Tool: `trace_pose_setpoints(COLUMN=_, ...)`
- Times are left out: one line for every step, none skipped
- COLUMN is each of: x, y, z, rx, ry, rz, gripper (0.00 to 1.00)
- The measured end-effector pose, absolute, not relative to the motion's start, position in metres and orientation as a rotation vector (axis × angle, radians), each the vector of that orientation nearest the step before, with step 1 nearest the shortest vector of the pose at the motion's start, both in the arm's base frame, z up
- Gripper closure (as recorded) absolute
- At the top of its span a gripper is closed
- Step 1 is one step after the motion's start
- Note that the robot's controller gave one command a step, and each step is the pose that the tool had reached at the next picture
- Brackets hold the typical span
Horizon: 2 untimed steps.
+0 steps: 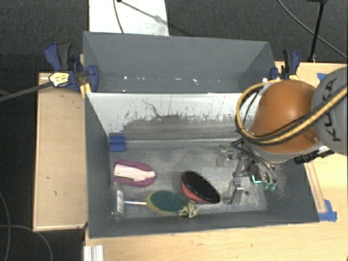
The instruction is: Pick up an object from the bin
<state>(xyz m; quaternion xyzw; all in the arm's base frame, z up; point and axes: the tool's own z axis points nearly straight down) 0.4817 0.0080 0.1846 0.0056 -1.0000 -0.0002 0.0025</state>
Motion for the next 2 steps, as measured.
trace_pose_setpoints(x=0.508, y=0.049, z=0.075, rx=-0.112, ry=-3.137, rz=0.003, gripper=0.0)
trace_pose_setpoints(x=0.506, y=0.051, z=0.101, rx=-0.229, ry=-3.137, rz=-0.002, gripper=0.0)
